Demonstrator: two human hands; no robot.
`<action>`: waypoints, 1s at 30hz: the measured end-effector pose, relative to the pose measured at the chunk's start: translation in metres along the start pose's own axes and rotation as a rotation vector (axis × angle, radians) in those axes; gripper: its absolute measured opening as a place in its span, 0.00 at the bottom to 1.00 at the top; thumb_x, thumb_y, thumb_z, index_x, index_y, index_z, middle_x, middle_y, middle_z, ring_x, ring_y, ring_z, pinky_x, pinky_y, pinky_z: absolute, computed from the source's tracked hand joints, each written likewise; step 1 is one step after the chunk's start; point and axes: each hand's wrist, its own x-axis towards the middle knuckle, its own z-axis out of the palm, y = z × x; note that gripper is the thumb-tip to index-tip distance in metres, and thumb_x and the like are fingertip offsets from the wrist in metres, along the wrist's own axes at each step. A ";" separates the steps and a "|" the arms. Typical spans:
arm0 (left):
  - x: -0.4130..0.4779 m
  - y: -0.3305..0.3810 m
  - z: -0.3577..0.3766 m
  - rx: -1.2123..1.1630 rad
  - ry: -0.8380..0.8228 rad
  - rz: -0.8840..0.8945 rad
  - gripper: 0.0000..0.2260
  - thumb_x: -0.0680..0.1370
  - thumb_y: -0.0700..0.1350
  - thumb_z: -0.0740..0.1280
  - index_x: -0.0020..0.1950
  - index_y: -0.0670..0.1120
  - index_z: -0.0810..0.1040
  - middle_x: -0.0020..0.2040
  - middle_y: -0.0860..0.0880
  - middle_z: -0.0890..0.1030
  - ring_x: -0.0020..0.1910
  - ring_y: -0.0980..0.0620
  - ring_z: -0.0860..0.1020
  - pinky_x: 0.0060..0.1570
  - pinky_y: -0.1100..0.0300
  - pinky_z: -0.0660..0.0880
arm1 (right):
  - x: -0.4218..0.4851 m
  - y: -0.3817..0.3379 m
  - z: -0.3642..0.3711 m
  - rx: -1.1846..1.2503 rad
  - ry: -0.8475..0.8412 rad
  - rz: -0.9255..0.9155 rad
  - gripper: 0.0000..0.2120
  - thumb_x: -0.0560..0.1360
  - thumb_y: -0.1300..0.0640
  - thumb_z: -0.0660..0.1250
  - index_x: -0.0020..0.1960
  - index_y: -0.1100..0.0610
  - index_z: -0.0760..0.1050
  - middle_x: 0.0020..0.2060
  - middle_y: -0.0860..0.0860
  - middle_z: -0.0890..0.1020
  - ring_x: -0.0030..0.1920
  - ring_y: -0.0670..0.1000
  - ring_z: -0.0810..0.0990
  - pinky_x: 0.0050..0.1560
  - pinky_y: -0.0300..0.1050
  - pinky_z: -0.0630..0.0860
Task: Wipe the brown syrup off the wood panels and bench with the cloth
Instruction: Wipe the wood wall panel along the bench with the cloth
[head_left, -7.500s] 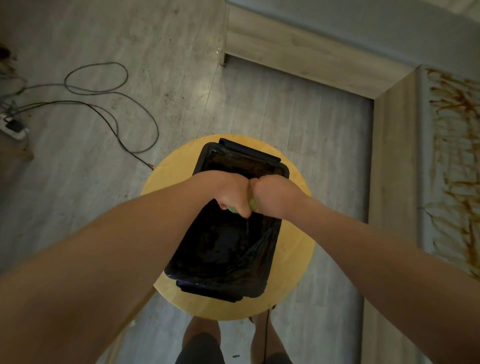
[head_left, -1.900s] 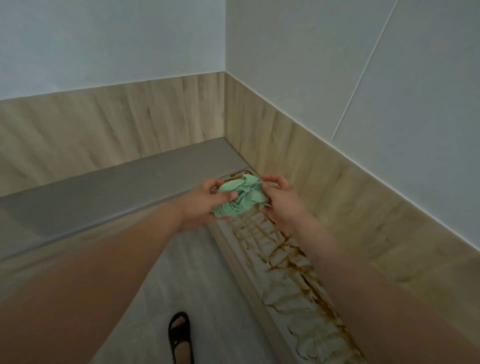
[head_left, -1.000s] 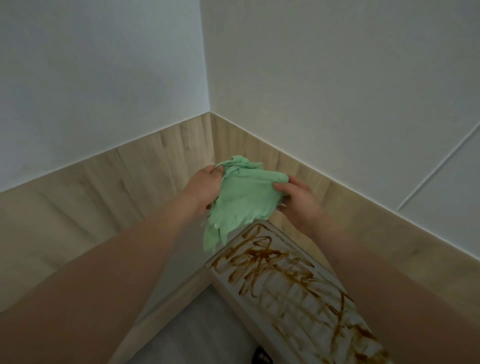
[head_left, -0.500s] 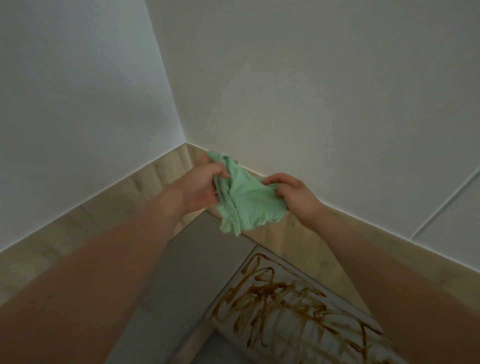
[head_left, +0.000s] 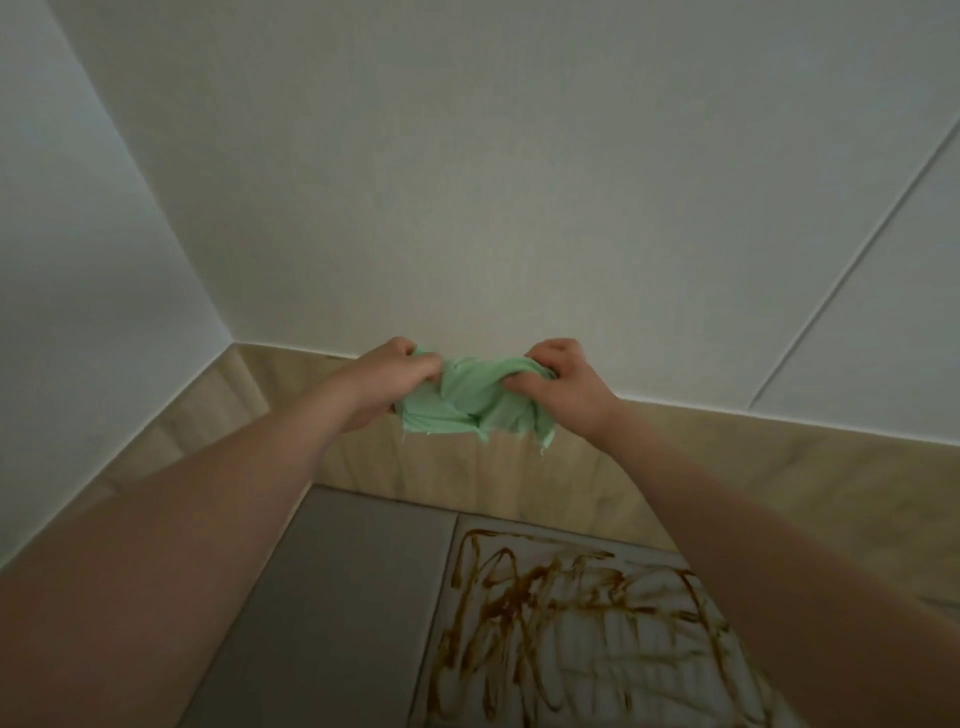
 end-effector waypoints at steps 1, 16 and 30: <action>0.004 0.004 -0.006 -0.097 -0.047 -0.020 0.11 0.72 0.48 0.69 0.50 0.44 0.75 0.44 0.45 0.78 0.42 0.48 0.79 0.47 0.52 0.77 | 0.003 0.000 0.003 -0.013 0.063 0.018 0.08 0.76 0.50 0.76 0.49 0.54 0.84 0.60 0.49 0.71 0.61 0.44 0.74 0.63 0.35 0.70; 0.066 0.007 -0.017 0.285 -0.276 0.273 0.33 0.67 0.65 0.79 0.61 0.43 0.82 0.62 0.48 0.82 0.64 0.47 0.79 0.68 0.51 0.72 | 0.000 0.028 -0.025 0.683 0.362 0.346 0.08 0.80 0.58 0.68 0.49 0.61 0.83 0.42 0.57 0.87 0.45 0.57 0.86 0.46 0.50 0.82; 0.078 0.019 0.097 -0.094 -0.478 -0.132 0.32 0.83 0.67 0.55 0.59 0.41 0.81 0.52 0.39 0.85 0.53 0.39 0.85 0.52 0.47 0.81 | 0.016 0.096 0.007 1.179 0.219 0.657 0.29 0.85 0.41 0.55 0.70 0.63 0.76 0.65 0.64 0.81 0.64 0.63 0.81 0.70 0.63 0.73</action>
